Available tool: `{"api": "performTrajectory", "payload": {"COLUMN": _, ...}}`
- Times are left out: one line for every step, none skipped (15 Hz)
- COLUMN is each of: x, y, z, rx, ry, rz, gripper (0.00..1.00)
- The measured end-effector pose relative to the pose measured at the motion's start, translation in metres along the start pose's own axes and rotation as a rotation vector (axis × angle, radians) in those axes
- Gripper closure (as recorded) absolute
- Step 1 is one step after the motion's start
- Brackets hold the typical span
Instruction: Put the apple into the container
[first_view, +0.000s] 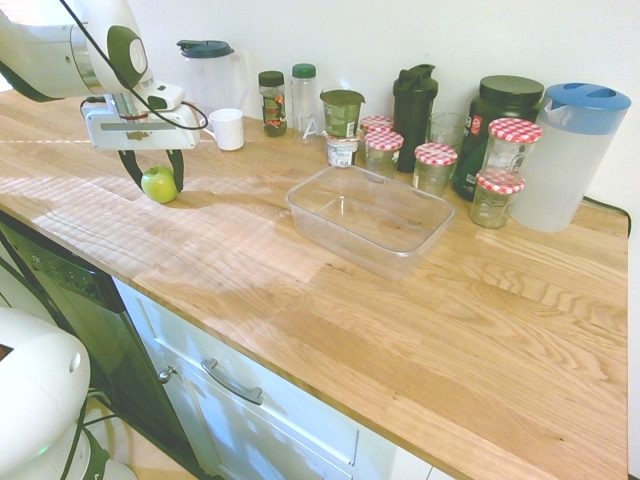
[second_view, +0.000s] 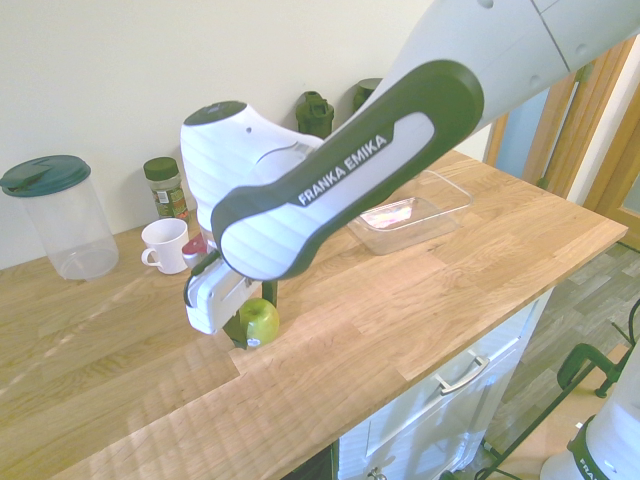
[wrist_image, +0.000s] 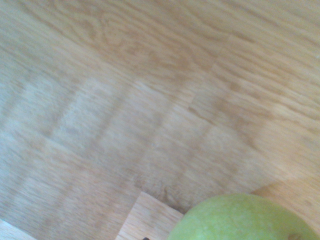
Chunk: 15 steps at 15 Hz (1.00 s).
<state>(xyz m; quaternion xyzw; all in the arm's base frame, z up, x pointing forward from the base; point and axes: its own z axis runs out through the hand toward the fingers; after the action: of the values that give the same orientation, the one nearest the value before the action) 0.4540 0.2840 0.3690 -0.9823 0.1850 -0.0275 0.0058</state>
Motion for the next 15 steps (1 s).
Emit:
{"api": "performTrajectory", "payload": {"x": 0.014, "y": 0.008, "z": -0.021, "rx": 0.014, "ry": 0.003, "rz": 0.036, "gripper": 1.0}}
{"api": "performTrajectory", "payload": {"x": 0.031, "y": 0.022, "z": -0.046, "rx": 0.017, "ry": 0.015, "rz": 0.078, "gripper": 1.0}}
{"api": "performTrajectory", "payload": {"x": 0.052, "y": 0.044, "z": -0.071, "rx": 0.016, "ry": 0.03, "rz": 0.137, "gripper": 1.0}}
{"api": "performTrajectory", "payload": {"x": 0.072, "y": 0.072, "z": -0.092, "rx": 0.017, "ry": 0.044, "rz": 0.197, "gripper": 1.0}}
{"api": "performTrajectory", "payload": {"x": 0.092, "y": 0.103, "z": -0.107, "rx": 0.019, "ry": 0.056, "rz": 0.248, "gripper": 1.0}}
{"api": "performTrajectory", "payload": {"x": 0.112, "y": 0.136, "z": -0.118, "rx": 0.022, "ry": 0.067, "rz": 0.296, "gripper": 1.0}}
{"api": "performTrajectory", "payload": {"x": 0.129, "y": 0.167, "z": -0.124, "rx": 0.024, "ry": 0.074, "rz": 0.338, "gripper": 1.0}}
{"api": "performTrajectory", "payload": {"x": 0.143, "y": 0.194, "z": -0.125, "rx": 0.024, "ry": 0.078, "rz": 0.37, "gripper": 1.0}}
{"api": "performTrajectory", "payload": {"x": 0.154, "y": 0.218, "z": -0.123, "rx": 0.021, "ry": 0.079, "rz": 0.396, "gripper": 1.0}}
{"api": "performTrajectory", "payload": {"x": 0.161, "y": 0.236, "z": -0.12, "rx": 0.017, "ry": 0.081, "rz": 0.417, "gripper": 1.0}}
{"api": "performTrajectory", "payload": {"x": 0.165, "y": 0.251, "z": -0.115, "rx": 0.013, "ry": 0.082, "rz": 0.434, "gripper": 1.0}}
{"api": "performTrajectory", "payload": {"x": 0.168, "y": 0.264, "z": -0.11, "rx": 0.007, "ry": 0.082, "rz": 0.453, "gripper": 1.0}}
{"api": "performTrajectory", "payload": {"x": 0.171, "y": 0.278, "z": -0.104, "rx": 0.001, "ry": 0.08, "rz": 0.473, "gripper": 1.0}}
{"api": "performTrajectory", "payload": {"x": 0.174, "y": 0.292, "z": -0.098, "rx": -0.004, "ry": 0.072, "rz": 0.49, "gripper": 1.0}}
{"api": "performTrajectory", "payload": {"x": 0.176, "y": 0.304, "z": -0.092, "rx": -0.01, "ry": 0.065, "rz": 0.502, "gripper": 1.0}}
